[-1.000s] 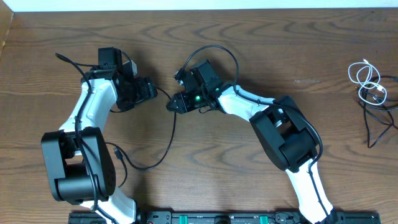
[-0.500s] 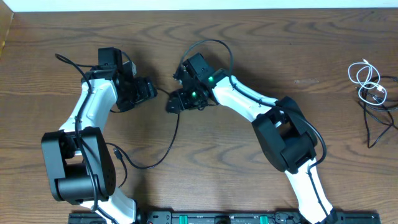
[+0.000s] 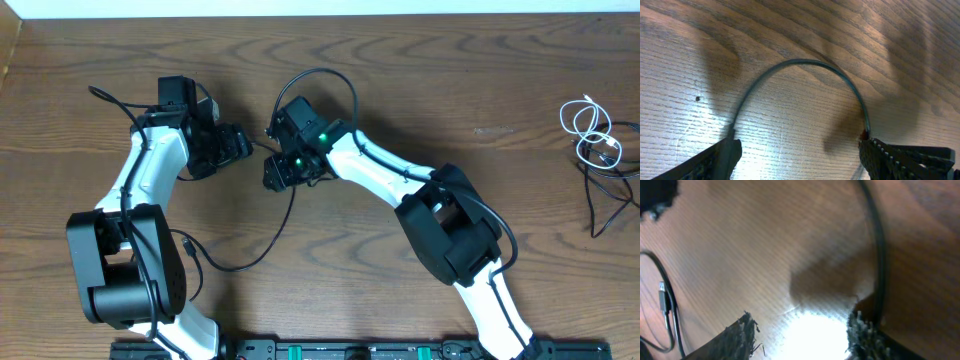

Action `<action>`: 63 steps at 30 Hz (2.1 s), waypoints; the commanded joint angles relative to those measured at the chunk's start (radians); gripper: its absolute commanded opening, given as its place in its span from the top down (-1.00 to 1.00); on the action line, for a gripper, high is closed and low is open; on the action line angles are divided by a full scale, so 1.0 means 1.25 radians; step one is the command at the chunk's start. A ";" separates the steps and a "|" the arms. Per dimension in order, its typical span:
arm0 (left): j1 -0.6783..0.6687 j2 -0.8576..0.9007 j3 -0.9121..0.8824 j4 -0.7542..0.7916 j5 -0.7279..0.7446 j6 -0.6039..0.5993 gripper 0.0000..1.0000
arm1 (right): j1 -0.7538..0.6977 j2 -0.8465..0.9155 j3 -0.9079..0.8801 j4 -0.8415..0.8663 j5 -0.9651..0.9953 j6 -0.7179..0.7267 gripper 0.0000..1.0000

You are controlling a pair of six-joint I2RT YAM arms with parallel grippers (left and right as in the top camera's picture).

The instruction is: Untangle cables

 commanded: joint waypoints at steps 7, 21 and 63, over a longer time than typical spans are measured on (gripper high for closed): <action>0.000 0.005 -0.005 0.000 -0.005 -0.014 -0.63 | 0.056 0.001 0.012 -0.051 0.287 0.081 -0.28; 0.000 0.005 -0.005 0.000 -0.005 -0.014 -0.63 | 0.063 -0.004 0.195 -0.245 0.318 0.018 -0.29; 0.000 0.005 -0.005 0.000 -0.005 -0.014 -0.63 | -0.262 -0.278 0.046 -0.360 0.518 0.051 0.99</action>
